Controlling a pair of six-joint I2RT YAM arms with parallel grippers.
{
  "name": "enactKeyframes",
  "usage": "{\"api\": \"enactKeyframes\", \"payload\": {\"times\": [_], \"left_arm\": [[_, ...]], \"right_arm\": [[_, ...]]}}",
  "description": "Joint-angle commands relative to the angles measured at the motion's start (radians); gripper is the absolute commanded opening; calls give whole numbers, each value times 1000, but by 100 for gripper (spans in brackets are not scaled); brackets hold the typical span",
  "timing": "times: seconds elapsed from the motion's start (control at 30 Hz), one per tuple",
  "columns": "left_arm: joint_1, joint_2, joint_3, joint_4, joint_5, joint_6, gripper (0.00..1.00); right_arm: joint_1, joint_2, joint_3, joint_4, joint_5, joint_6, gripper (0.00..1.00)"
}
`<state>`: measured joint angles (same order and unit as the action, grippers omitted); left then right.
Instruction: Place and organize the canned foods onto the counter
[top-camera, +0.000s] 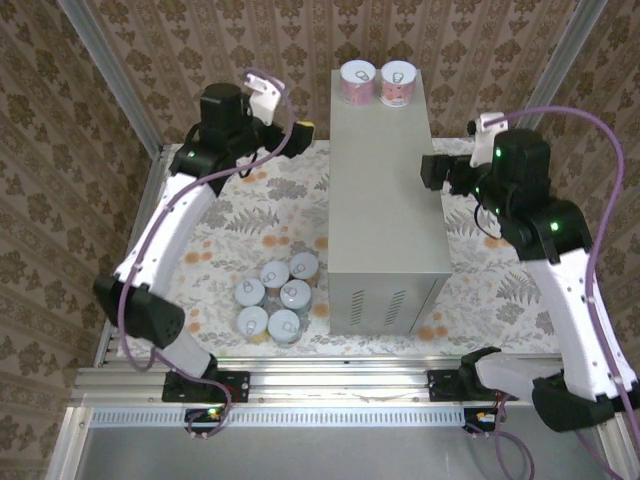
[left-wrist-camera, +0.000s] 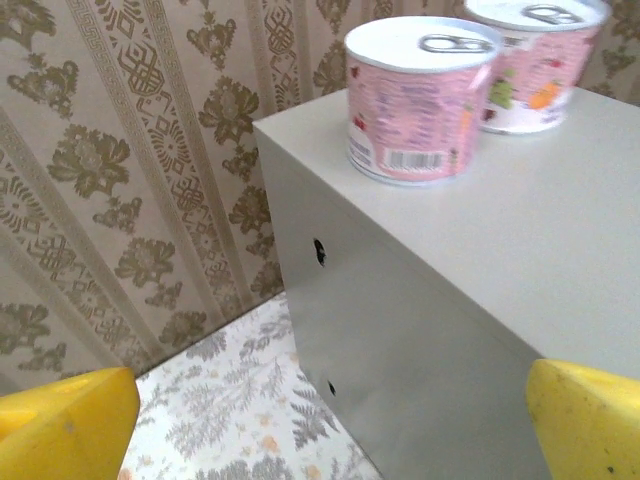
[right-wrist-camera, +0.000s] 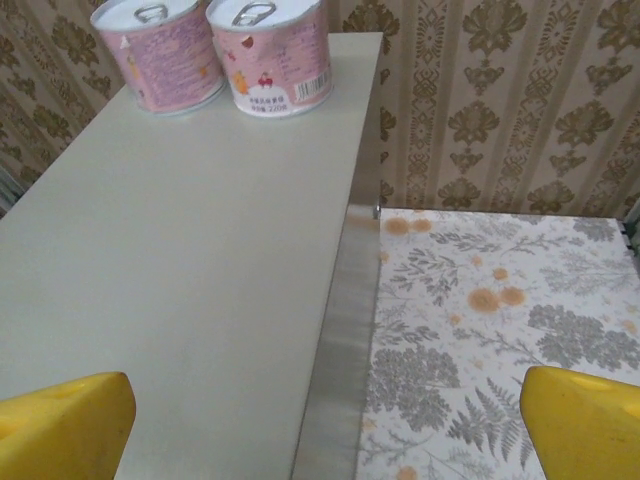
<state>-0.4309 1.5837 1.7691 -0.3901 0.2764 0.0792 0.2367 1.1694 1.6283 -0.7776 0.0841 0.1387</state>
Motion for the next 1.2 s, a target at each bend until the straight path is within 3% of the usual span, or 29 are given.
{"api": "enactKeyframes", "payload": {"times": [0.0, 0.27, 0.53, 1.17], "left_arm": [[1, -108, -93, -3, 40, -27, 100], [0, -367, -304, -30, 89, -52, 100], [1, -566, -478, -59, 84, -88, 100], [0, -679, -584, -63, 70, -96, 100]], "right_arm": [[-55, 89, 94, 38, -172, 15, 100], [-159, 307, 235, 41, -359, 38, 100], [-177, 428, 272, 82, -415, 39, 100], [-176, 625, 426, 24, -410, 19, 100]]}}
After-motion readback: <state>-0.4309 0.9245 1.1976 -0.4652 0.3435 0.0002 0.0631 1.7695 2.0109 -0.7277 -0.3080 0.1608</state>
